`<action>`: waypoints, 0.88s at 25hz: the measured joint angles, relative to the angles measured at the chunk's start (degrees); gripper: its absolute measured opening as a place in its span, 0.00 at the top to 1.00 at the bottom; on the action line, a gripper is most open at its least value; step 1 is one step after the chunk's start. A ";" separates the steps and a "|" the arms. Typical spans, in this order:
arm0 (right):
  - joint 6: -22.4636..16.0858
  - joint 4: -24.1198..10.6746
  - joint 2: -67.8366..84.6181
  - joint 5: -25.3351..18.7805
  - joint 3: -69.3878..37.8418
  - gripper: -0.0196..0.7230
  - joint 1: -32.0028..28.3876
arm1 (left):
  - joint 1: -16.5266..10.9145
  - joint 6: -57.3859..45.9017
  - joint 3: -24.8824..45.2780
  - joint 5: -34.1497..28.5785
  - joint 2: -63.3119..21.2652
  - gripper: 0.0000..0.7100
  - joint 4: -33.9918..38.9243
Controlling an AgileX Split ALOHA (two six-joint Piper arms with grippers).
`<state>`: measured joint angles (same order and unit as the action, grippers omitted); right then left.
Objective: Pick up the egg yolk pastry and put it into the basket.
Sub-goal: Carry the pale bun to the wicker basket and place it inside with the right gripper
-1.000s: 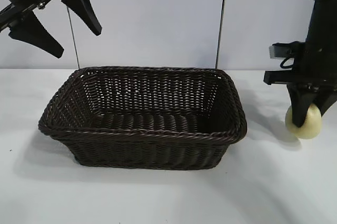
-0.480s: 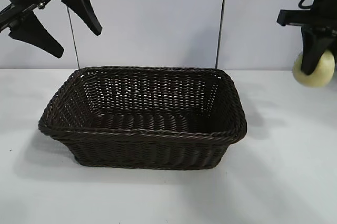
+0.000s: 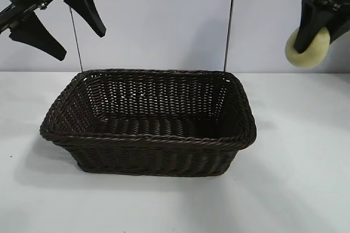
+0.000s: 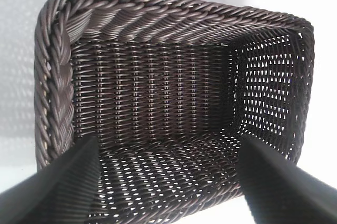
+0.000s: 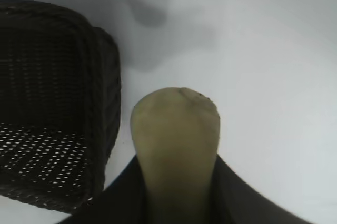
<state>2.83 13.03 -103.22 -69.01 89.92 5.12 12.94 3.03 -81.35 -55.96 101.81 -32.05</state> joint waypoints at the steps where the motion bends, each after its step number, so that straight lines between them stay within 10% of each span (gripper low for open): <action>1: 0.00 0.13 0.00 0.17 0.00 0.73 1.04 | 0.00 0.00 0.00 0.00 0.00 0.25 0.00; 22: -2.83 0.82 -3.76 9.68 0.00 0.73 22.89 | 0.00 0.00 0.00 -0.29 0.00 0.25 0.00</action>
<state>0.00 13.85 -106.98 -59.33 89.92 28.01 12.94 3.03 -81.35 -56.25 101.81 -32.05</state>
